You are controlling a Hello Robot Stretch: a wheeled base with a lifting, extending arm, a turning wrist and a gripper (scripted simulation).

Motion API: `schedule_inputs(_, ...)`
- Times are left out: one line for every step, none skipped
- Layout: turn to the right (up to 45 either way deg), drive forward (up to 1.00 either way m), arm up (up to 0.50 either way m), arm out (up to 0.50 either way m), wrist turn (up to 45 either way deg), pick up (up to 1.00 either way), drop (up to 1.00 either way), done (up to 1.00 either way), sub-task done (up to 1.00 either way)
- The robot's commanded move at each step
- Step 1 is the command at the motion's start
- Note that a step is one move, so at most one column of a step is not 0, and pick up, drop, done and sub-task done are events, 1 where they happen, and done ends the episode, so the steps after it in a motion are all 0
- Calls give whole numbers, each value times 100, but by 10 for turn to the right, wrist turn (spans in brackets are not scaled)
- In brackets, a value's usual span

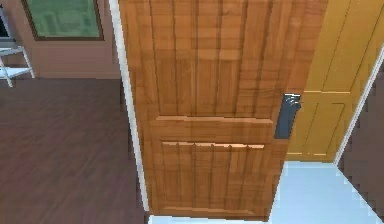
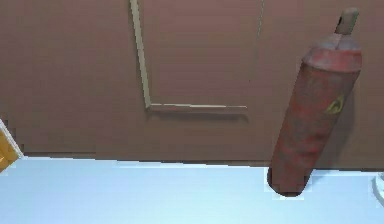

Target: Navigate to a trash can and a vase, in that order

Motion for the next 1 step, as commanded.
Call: schedule_inputs(0,35,0,0,0,0,0,0,0)
